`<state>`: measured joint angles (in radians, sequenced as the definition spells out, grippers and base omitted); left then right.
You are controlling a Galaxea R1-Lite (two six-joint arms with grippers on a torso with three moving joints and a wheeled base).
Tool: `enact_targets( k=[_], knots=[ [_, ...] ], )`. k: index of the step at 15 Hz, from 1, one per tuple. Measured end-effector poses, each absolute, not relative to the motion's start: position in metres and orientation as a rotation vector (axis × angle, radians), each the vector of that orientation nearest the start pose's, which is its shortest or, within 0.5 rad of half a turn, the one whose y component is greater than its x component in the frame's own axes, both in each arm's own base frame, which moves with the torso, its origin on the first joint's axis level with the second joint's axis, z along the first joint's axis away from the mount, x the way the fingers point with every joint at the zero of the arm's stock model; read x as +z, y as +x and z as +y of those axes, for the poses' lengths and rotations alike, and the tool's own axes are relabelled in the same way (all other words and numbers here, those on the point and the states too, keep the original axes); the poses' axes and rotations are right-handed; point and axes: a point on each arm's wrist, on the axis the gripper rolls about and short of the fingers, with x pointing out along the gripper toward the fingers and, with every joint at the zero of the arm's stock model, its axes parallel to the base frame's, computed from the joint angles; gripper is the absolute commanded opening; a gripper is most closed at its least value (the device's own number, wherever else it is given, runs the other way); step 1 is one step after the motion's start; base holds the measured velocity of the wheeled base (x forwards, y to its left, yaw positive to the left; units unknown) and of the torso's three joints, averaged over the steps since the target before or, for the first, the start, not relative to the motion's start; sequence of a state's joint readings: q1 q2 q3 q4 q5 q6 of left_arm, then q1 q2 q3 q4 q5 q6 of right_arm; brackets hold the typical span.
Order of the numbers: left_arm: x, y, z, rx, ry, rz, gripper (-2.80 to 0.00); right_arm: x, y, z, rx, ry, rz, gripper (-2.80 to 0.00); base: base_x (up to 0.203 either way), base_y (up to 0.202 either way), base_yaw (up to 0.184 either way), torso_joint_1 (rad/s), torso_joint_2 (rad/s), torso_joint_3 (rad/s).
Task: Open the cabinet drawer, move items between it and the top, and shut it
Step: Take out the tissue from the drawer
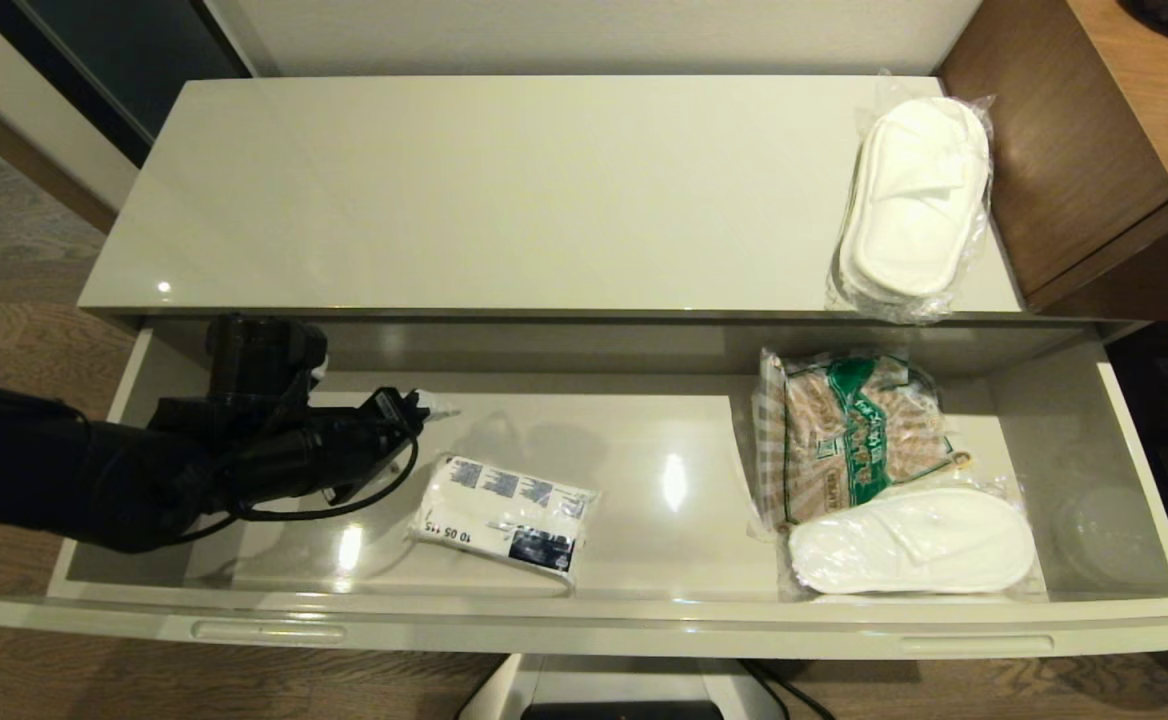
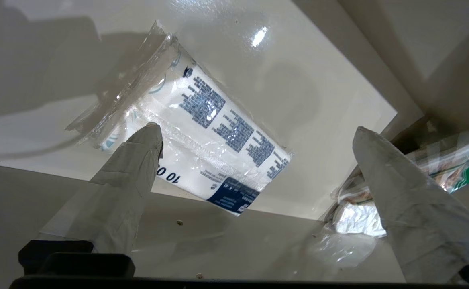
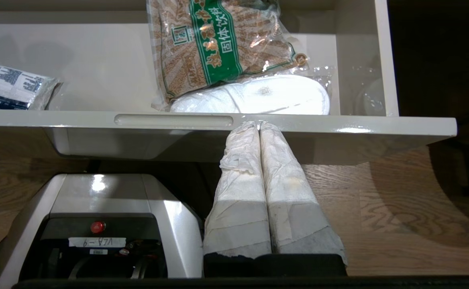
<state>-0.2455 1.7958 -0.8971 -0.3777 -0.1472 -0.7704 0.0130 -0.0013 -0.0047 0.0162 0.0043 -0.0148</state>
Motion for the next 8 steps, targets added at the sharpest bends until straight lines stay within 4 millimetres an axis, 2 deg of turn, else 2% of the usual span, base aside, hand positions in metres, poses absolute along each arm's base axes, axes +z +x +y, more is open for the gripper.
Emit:
enact_targets(
  k=[4,8],
  knots=[
    [0.152,0.322,-0.079,-0.145,-0.746,0.635,0.0,0.075,-0.023,0.0,0.017,-0.015,0.01,-2.8,0.0,0.0,0.0,0.0,0.0,0.0],
    [0.139,0.32,-0.078,-0.141,-0.666,0.687,0.0,0.075,-0.023,0.0,0.017,-0.015,0.01,-2.8,0.0,0.0,0.0,0.0,0.0,0.0]
  ],
)
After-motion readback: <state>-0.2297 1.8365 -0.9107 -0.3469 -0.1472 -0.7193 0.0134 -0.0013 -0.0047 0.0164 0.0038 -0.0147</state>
